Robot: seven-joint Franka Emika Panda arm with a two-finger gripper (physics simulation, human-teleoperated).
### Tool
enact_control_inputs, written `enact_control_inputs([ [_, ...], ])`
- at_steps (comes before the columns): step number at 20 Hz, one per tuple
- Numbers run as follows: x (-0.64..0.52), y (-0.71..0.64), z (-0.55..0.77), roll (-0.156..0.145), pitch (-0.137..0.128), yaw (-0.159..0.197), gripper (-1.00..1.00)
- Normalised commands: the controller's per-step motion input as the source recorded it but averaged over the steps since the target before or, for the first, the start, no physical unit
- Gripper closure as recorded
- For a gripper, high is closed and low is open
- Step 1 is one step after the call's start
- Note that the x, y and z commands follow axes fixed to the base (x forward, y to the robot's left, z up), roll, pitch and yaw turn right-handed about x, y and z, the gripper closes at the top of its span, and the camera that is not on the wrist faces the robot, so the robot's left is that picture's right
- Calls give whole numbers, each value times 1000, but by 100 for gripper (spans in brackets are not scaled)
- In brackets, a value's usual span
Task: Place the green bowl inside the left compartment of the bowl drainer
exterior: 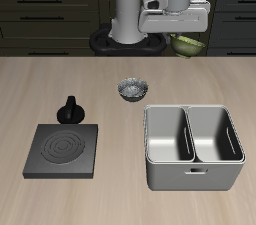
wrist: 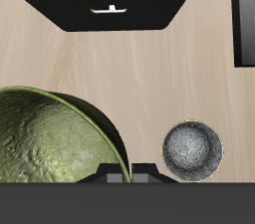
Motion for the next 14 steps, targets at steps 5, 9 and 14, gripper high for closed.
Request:
enact_control_inputs([
  [5,119,-52,66,-19,4,4,100],
  [9,326,-37,-23,-17,54,16,100],
  [14,245,83,305,-16,-37,41,100],
])
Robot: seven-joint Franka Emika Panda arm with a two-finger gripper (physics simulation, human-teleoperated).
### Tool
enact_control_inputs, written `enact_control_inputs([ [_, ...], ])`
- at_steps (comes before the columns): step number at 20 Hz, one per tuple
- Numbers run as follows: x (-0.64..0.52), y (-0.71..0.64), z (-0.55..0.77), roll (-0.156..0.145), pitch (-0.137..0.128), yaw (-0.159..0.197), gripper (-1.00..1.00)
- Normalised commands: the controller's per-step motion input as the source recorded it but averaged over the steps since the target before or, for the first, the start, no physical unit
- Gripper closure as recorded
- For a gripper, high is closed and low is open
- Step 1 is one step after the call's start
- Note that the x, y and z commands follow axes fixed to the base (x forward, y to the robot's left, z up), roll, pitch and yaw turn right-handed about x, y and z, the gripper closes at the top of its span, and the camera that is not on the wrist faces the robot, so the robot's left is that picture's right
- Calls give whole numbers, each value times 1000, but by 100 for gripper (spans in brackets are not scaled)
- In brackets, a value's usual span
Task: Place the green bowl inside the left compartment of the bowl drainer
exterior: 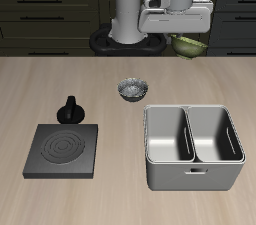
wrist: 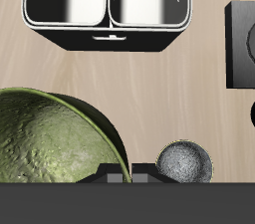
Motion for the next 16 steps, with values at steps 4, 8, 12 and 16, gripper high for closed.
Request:
enact_control_inputs([
  [4,451,57,217,-28,31,12,100],
  [8,442,108,65,-3,39,52,100],
  [12,366,88,66,13,33,-6,100],
  [16,745,52,55,14,72,-25,100],
])
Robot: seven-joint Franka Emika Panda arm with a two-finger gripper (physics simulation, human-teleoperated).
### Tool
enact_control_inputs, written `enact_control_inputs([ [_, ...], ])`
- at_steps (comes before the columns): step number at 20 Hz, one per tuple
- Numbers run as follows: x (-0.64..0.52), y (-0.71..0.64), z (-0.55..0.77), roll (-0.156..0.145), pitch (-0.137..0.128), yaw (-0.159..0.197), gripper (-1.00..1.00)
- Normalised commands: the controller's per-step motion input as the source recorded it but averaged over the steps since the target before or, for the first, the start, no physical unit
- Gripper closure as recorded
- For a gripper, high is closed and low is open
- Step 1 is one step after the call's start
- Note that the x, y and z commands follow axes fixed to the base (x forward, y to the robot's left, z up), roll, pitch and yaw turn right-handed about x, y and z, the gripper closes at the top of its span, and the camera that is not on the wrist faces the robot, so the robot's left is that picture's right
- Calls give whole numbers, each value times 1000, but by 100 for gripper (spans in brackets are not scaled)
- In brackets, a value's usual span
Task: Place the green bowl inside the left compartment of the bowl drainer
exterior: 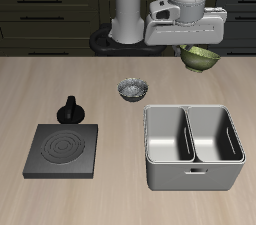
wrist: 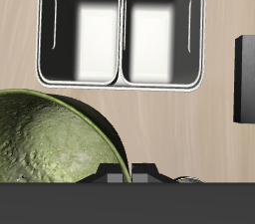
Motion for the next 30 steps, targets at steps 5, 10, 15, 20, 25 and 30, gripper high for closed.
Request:
enact_control_inputs([
  [5,401,63,97,7,16,-23,100],
  [10,376,32,54,-14,21,-8,100],
  [15,292,52,38,-17,24,5,100],
  [20,188,189,57,22,-4,11,100],
  [25,105,69,16,18,9,-1,100],
  [30,201,-9,-65,3,9,0,100],
])
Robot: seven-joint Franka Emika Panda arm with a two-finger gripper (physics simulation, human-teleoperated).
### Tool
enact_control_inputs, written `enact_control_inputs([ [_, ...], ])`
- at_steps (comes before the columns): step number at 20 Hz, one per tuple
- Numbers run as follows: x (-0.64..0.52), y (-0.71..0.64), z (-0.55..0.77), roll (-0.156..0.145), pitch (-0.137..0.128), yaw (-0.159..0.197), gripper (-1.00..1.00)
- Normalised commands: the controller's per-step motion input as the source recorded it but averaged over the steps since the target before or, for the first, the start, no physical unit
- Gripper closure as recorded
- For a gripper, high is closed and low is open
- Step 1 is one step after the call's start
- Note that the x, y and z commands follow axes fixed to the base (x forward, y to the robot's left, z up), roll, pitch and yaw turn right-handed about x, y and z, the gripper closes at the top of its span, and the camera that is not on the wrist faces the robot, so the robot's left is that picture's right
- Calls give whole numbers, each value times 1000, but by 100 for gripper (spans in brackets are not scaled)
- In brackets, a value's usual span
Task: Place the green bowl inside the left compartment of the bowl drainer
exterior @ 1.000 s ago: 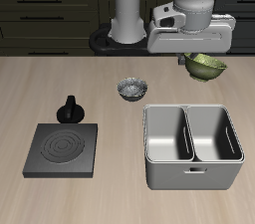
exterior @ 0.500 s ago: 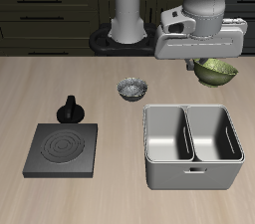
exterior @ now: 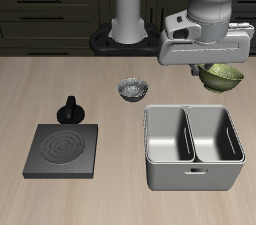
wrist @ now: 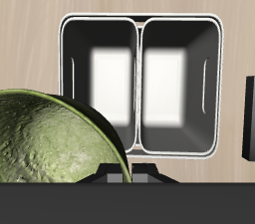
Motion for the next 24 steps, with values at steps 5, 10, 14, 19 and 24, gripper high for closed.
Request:
enact_control_inputs([
  [5,101,-50,-46,-2,-8,9,100],
  [10,104,-87,-156,-12,19,6,100],
  [14,69,-31,-229,-13,27,25,100],
  [19,30,35,-268,5,30,14,100],
  [24,-12,-1,-152,-2,21,13,100],
])
